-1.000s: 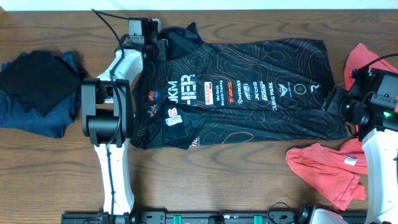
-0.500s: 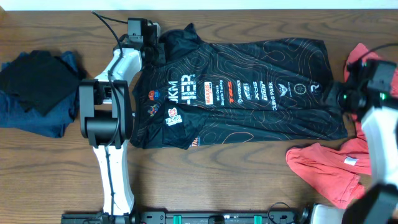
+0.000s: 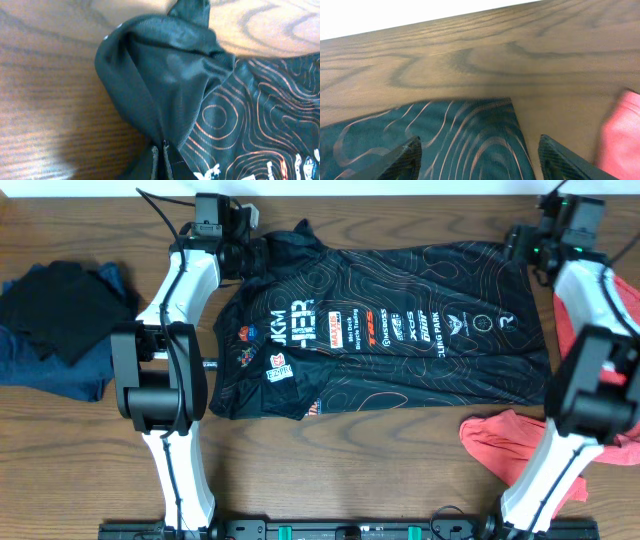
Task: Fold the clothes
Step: 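Fold the jersey's top half down toward the hem with both grippers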
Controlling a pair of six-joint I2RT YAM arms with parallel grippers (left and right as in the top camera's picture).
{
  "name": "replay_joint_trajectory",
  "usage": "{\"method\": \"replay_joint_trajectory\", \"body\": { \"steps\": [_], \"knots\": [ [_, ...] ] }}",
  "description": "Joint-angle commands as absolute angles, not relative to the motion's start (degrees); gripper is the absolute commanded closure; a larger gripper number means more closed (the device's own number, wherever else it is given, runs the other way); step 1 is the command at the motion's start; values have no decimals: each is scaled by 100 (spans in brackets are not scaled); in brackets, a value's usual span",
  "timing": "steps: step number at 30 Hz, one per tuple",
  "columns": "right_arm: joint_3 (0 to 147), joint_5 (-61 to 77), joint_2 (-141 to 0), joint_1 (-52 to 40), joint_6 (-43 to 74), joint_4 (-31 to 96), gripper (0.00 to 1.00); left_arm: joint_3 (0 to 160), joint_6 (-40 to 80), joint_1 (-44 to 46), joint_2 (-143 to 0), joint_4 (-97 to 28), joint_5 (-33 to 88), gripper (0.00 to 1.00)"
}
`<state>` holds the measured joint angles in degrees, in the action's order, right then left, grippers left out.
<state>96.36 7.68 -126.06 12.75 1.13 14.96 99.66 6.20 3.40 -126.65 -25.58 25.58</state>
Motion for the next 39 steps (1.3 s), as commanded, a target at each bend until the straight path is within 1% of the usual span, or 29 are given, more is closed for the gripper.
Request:
{"method": "replay_joint_trajectory", "body": {
  "steps": [1,4,7,8,11,14,17,19,20,21,22,23,27,33,39],
  "knots": [
    [10073,742,-13303,1216,49,1413,24,9944,674,331,-12623,-2593,2659,94],
    [10359,578,-13751,1197,204,1347,21,9944,676,331,-12623,-2644,2657,94],
    [10534,578,-14059,1192,237,1280,14,9944,674,331,-12623,-2681,2657,94],
    [10545,578,-14094,1192,255,1256,14,9944,674,331,-12623,-2692,2657,94],
    [10543,580,-14180,1192,272,1133,16,9944,674,331,-12623,-2718,2655,94],
    [10543,622,-14204,1190,272,1118,24,9944,674,331,-12623,-2720,2655,93],
    [10543,692,-14204,1177,274,1205,41,9944,674,331,-12623,-2738,2655,94],
    [10543,685,-14204,1160,272,1269,65,9944,674,331,-12623,-2768,2655,94],
    [10543,685,-14204,1155,274,1304,75,9944,674,331,-12623,-2788,2655,94],
    [10543,663,-14204,1155,283,1345,86,9944,674,331,-12623,-2803,2655,94],
    [10543,602,-14204,1155,357,1380,94,9944,674,331,-12623,-2805,2655,94],
    [10543,510,-14204,1160,467,1420,99,9944,674,331,-12623,-2805,2655,94],
    [10575,113,-14164,1181,718,1684,99,9946,770,327,-12619,-2871,2661,94],
    [10683,-587,-13775,1181,725,2222,99,9946,827,298,-12575,-2958,2663,94],
    [10683,-709,-13080,1181,725,2862,99,9946,829,178,-12239,-3048,3199,94]
  ]
}}
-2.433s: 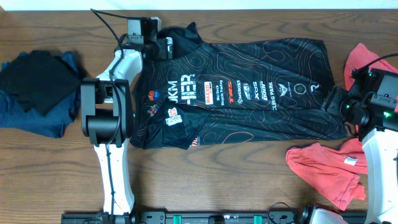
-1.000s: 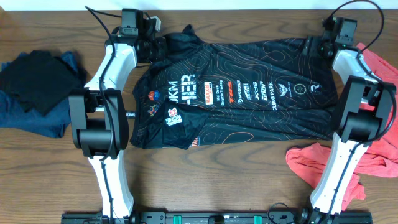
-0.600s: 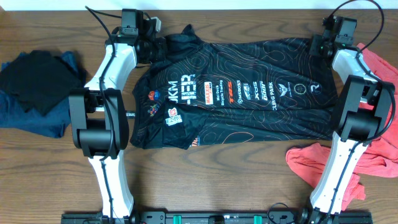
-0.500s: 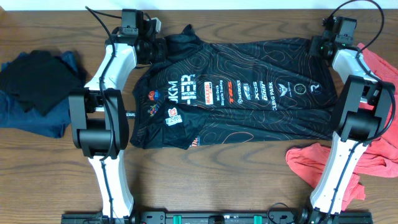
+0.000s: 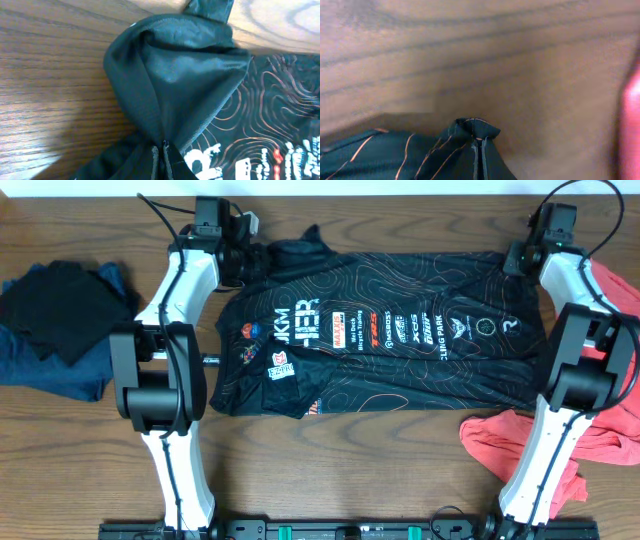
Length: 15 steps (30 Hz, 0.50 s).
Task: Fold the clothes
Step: 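Fold the jersey's top half down toward the hem with both grippers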
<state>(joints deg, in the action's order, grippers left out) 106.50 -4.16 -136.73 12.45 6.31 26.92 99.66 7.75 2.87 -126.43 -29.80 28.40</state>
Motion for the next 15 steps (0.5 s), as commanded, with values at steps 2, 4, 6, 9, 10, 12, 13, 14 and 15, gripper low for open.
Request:
{"method": "replay_joint_trajectory", "body": {
  "steps": [2,4,6,9,10,12,13,14,15],
  "knots": [
    [10683,-709,-12873,1181,722,3221,99,9946,827,130,-12070,-3229,3197,94],
    [10683,-709,-12645,1181,722,3739,99,9946,825,89,-11887,-3518,3197,94],
    [10683,-709,-12462,1181,722,4222,99,9946,823,38,-11723,-3857,3197,94],
    [10683,-718,-12206,1184,722,5017,99,9946,788,-40,-11478,-4447,3197,94],
    [10683,-751,-12127,1192,722,5280,99,9946,729,-69,-11395,-4681,3197,94],
    [10683,-827,-12022,1201,722,5706,99,9946,642,-126,-11281,-5089,3197,94],
    [10683,-884,-11974,1203,722,5955,99,9946,624,-141,-11244,-5319,3194,94],
    [10683,-926,-11948,1205,718,6202,99,9946,615,-143,-11233,-5544,3194,94],
    [10683,-969,-11946,1205,718,6425,99,9946,558,-143,-11233,-5706,3194,94]
  ]
}}
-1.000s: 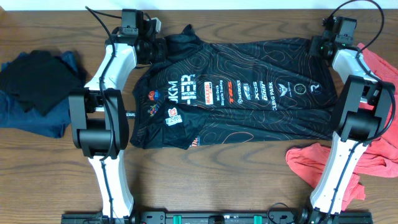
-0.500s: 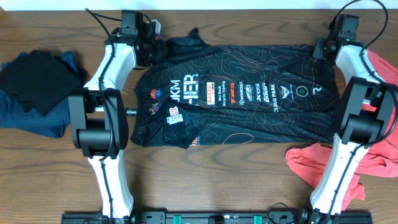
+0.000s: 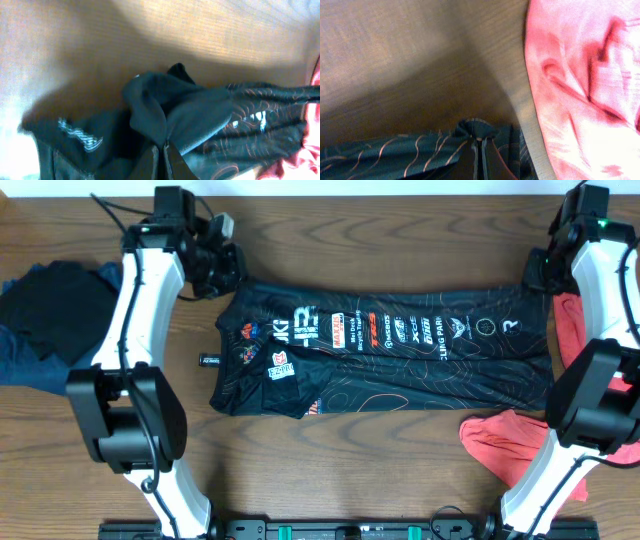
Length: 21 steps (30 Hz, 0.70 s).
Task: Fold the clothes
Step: 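Fold the jersey's top half down toward the hem with both grippers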
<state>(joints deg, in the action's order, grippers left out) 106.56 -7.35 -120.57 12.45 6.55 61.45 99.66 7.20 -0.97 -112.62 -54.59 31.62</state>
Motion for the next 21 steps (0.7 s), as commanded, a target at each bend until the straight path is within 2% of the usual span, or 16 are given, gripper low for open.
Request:
{"method": "replay_joint_trajectory", "body": {
  "steps": [1,8,13,21],
  "knots": [
    [10683,-1017,-11946,1205,720,6652,99,9942,445,-143,-11233,-5933,3192,94],
    [10479,-1474,-11970,1210,722,7811,99,9679,145,-143,-11236,-6720,2947,94],
    [10412,-1726,-11970,1219,722,8023,99,9474,130,-143,-11236,-7196,2589,94],
    [10405,-1719,-11970,1227,722,8239,99,8742,106,-143,-11236,-7148,2587,94]
  ]
}}
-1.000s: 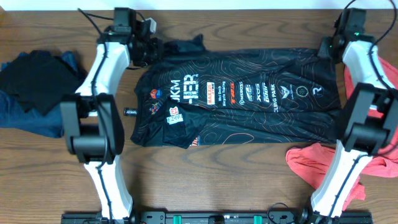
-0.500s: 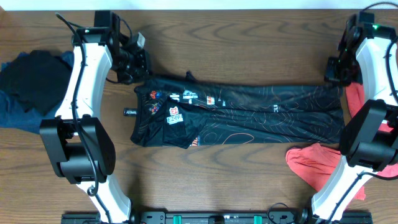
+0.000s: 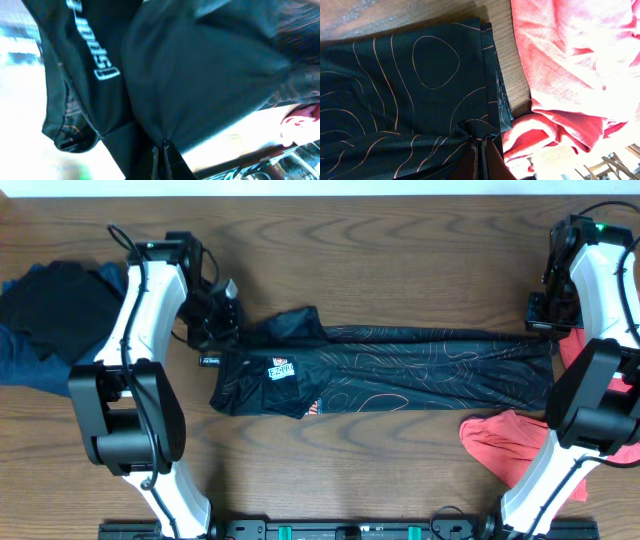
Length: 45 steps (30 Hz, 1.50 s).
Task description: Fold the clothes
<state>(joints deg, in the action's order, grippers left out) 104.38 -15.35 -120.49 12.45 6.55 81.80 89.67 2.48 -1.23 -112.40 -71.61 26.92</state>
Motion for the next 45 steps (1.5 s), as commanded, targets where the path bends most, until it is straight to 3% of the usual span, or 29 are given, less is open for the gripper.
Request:
{"method": "replay_joint_trajectory", "body": {
  "steps": [1,13,16,19,21,24,28,32,36,45],
  "knots": [
    [10394,-1719,-11970,1234,722,8287,99,8648,106,-143,-11236,-7109,2587,94],
    [10071,-1876,-11970,1264,729,8141,99,8453,106,-143,-11236,-7225,2585,94],
    [10071,-2021,-11970,1339,803,8012,86,8453,106,-143,-11236,-7352,2585,93],
    [10071,-2038,-11970,1435,840,7996,83,8453,95,-143,-11236,-7557,2582,91],
    [10071,-2036,-11970,1498,882,8001,83,8453,-5,-143,-11236,-7714,2585,84],
    [10071,-1979,-11970,1577,919,8068,82,8453,-1,-143,-11236,-7822,2587,61],
    [10066,-1857,-11970,1664,915,8224,78,8455,1,-143,-11236,-7839,2591,55],
    [9909,-1487,-11970,1730,567,8202,71,8455,1,-143,-11233,-7677,2624,55],
    [9406,-1284,-11970,1745,318,7789,52,8455,1,-99,-11233,-7290,2838,55],
    [8390,-1153,-11972,1903,287,6598,39,8455,-25,421,-11236,-6178,2849,53]
  ]
}}
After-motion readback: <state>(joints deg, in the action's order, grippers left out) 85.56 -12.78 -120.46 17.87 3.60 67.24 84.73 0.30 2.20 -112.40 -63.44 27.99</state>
